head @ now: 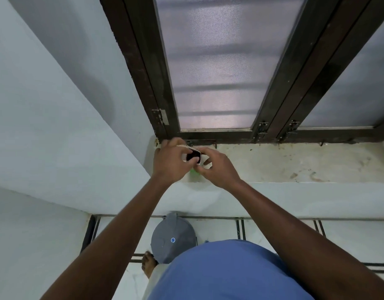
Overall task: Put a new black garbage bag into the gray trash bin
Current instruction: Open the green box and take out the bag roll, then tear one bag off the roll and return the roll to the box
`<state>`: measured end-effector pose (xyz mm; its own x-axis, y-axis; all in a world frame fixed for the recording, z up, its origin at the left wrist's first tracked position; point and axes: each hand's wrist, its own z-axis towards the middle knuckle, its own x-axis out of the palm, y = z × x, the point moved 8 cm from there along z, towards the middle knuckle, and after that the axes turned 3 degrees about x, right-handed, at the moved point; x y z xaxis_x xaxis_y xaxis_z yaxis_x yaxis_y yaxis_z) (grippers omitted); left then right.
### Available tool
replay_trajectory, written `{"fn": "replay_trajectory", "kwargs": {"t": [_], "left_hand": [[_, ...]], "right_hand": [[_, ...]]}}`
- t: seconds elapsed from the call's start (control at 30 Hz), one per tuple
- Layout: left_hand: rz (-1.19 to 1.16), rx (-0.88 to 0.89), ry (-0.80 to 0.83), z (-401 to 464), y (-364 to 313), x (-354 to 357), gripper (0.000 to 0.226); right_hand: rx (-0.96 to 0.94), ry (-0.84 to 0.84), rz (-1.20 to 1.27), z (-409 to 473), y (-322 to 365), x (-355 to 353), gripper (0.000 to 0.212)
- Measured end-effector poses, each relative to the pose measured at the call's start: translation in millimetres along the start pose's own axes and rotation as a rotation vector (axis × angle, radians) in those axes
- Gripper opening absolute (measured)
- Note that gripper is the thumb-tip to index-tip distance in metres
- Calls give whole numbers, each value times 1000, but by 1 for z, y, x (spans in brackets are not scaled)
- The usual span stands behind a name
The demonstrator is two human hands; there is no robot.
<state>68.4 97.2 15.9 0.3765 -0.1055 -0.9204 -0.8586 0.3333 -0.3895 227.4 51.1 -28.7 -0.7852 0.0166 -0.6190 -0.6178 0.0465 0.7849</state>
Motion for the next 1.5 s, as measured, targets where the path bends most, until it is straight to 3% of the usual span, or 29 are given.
{"fn": "replay_trajectory", "kwargs": {"t": [0.1, 0.27, 0.5, 0.57, 0.63, 0.8, 0.87, 1.0, 1.07, 1.1, 1.17, 1.23, 1.27, 1.33, 1.4, 1.43, 1.5], "left_hand": [[98, -47, 116, 10, -6, -3, 53], [183, -65, 285, 29, -17, -5, 55], [279, -111, 355, 34, -31, -3, 31], [238, -105, 321, 34, -31, -1, 35], [130, -73, 258, 31, -31, -1, 53], [-394, -118, 112, 11, -14, -16, 81], [-451, -133, 1, 5, -7, -41, 73], [-505, -120, -287, -9, -10, -106, 22], [-597, -159, -358, -15, -9, -124, 24], [-634, -182, -377, -16, -8, -129, 26], [-648, -247, -392, -16, -4, -135, 27], [-656, -308, -364, -17, 1, -135, 23], [-672, -333, -342, -18, 4, -132, 20], [-719, -366, -292, -21, 8, -127, 14], [-789, -395, -234, -23, 7, -121, 13], [-832, -418, -202, -24, 6, -118, 20], [-942, -464, -100, -26, 2, -106, 43]], "right_hand": [[10, 13, -22, 2, -3, 2, 55], [7, 9, -63, 0, -9, 4, 58], [28, -4, -67, 3, -10, 12, 63], [65, 9, -29, 4, -18, 17, 58], [106, 23, 43, 5, -27, 20, 56], [77, -49, 34, 11, -28, 9, 62], [94, -76, -20, 13, -33, 0, 64], [136, -85, -282, 22, -42, -11, 68], [139, -20, -362, 28, -36, -4, 71], [142, 7, -369, 30, -30, 0, 78], [173, 76, -321, 32, -15, 5, 114], [189, 133, -71, 26, 10, 4, 154], [160, 142, 88, 20, 25, -1, 160], [78, 122, 317, 6, 55, -11, 144], [25, 86, 462, -3, 72, -18, 93], [26, 57, 518, -5, 77, -21, 67], [56, -14, 602, -11, 82, -27, 37]]}}
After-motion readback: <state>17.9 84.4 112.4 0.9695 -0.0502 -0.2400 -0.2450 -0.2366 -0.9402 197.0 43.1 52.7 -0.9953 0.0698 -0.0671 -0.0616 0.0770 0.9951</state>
